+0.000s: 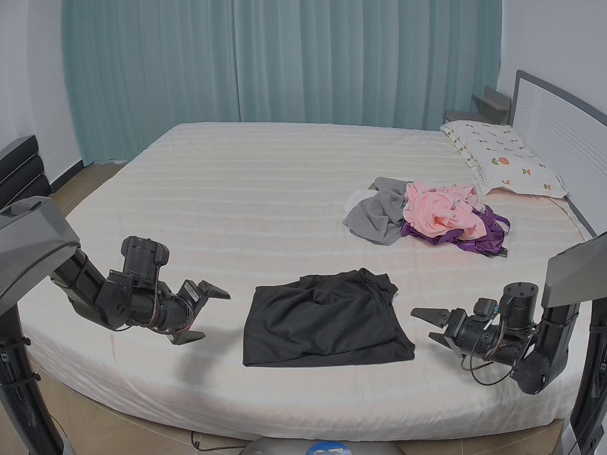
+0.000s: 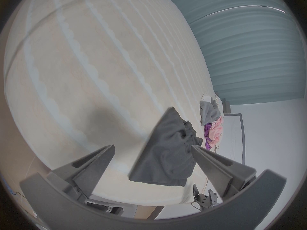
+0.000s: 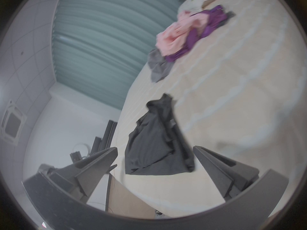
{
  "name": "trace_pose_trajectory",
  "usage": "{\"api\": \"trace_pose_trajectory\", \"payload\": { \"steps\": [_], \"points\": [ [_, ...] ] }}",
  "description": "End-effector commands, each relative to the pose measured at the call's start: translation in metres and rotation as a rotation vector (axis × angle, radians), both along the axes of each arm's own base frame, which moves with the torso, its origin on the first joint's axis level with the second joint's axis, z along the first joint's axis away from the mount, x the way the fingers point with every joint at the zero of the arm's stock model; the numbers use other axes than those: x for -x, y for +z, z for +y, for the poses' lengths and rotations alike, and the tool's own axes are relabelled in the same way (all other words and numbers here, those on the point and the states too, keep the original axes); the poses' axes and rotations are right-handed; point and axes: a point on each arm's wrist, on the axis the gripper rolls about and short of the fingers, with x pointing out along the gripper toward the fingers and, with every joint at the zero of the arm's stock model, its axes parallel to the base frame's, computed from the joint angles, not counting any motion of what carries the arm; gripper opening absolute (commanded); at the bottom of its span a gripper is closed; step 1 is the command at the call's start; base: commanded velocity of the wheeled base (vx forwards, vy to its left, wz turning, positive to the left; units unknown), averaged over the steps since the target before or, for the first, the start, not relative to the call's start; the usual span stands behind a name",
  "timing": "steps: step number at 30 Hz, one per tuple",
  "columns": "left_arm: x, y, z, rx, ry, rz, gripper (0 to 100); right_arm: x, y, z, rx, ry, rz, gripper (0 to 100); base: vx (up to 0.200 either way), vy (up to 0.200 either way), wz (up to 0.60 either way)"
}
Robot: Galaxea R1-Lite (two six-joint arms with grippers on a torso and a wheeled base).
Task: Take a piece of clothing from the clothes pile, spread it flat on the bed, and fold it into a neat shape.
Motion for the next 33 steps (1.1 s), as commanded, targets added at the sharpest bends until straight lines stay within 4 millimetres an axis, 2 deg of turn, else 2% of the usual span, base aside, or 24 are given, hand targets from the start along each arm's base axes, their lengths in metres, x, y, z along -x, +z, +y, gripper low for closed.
{"api": "trace_pose_trajectory", "payload": {
  "steps": [1,2,4,5,11,20,27,28,33],
  "points": [
    [0.0,-0.001,-0.001,-0.003,-0.003,0.002,100,-0.012,-0.014,0.022,0.026,0.076,-0.019,100,0.0,0.0,0.0],
    [0.0,-0.001,-0.002,-0.006,-0.002,0.0,100,-0.021,-0.023,0.027,0.041,0.09,-0.019,100,0.0,0.0,0.0],
    [0.0,-0.001,-0.002,-0.006,-0.002,0.0,100,-0.021,-0.024,0.027,0.043,0.091,-0.018,100,0.0,0.0,0.0],
    [0.0,-0.001,-0.002,-0.007,-0.003,-0.001,100,-0.031,-0.031,0.034,0.063,0.111,-0.022,100,0.0,0.0,0.0],
    [-0.001,-0.002,-0.002,-0.008,-0.001,-0.012,100,-0.04,-0.033,0.035,0.082,0.117,-0.047,100,0.0,0.0,0.0],
    [-0.001,-0.002,-0.002,-0.008,-0.001,-0.012,100,-0.038,-0.035,0.032,0.147,0.128,-0.075,100,0.0,0.0,0.0],
    [-0.001,-0.003,-0.002,-0.009,-0.001,-0.01,100,-0.036,-0.046,0.033,0.222,0.12,-0.079,100,0.0,0.0,0.0],
    [-0.001,-0.003,-0.002,-0.011,-0.001,-0.011,100,-0.036,-0.046,0.034,0.223,0.123,-0.08,0,0.0,0.0,0.0],
    [-0.001,-0.003,-0.002,-0.01,0.0,-0.009,100,-0.027,-0.045,0.031,0.255,0.139,-0.082,0,0.0,0.0,0.0]
  ]
}}
